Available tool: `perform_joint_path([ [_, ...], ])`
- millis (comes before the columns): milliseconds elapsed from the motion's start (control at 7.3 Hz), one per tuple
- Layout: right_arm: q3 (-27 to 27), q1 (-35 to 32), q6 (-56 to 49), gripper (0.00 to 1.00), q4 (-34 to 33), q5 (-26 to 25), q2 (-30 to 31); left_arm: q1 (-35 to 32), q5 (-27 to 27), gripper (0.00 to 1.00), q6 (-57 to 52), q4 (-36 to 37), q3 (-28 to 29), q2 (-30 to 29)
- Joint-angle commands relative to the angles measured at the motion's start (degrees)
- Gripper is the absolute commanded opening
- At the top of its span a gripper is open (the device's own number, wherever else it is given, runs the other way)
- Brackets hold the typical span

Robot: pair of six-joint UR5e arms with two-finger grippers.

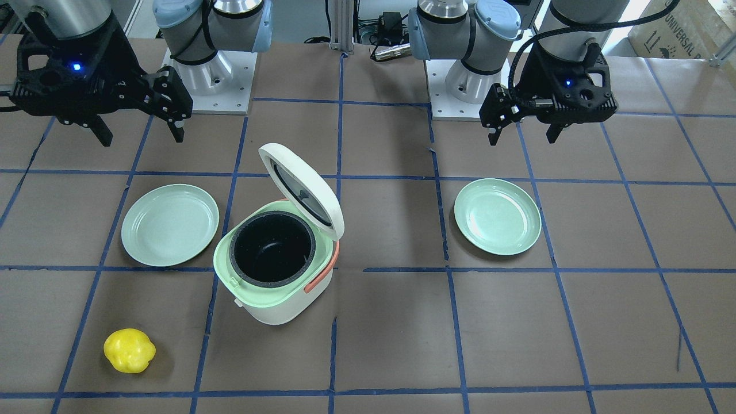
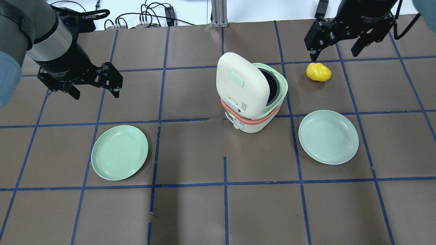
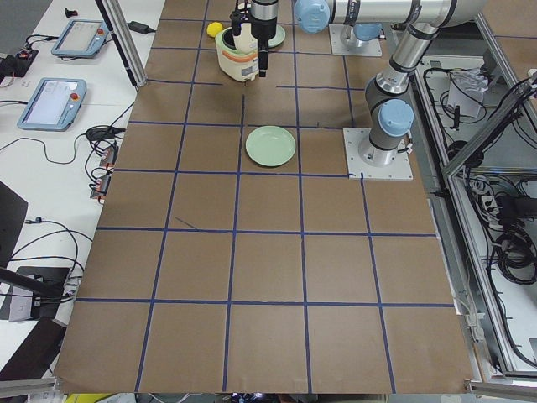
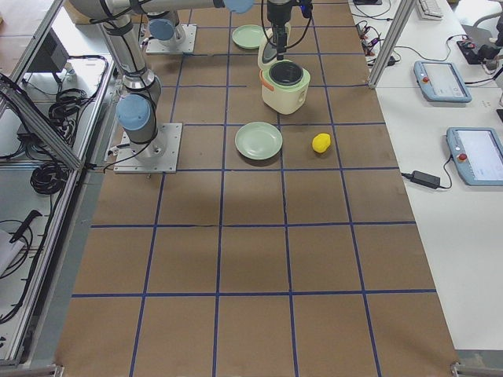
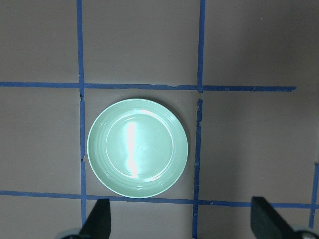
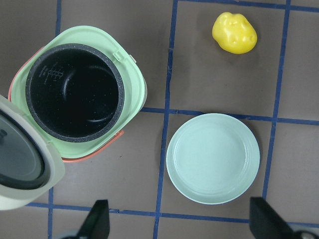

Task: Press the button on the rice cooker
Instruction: 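Release the lid and raise the right gripper away from the cooker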

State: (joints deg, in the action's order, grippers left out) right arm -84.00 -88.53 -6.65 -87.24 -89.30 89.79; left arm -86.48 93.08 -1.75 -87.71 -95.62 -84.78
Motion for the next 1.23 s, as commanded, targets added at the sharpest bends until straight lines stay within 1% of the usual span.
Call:
perform_joint_path([
  [0,-3.09,0.02,-0.03,0.99,-0.90,0.35,1.09,0.00,0.00,1.00,-0.01,0.00,0.00,-0.03],
  [548,-5.73,0.02,0.06,0.99,-3.38,0.53,1.00,0.00,0.00,1.00,-0.01,0.00,0.00,-0.03],
  [1096,-5.91,0.02,0.06,0.99,-3.29,0.53,1.09,0.00,0.00,1.00,-0.01,0.00,0.00,-0.03],
])
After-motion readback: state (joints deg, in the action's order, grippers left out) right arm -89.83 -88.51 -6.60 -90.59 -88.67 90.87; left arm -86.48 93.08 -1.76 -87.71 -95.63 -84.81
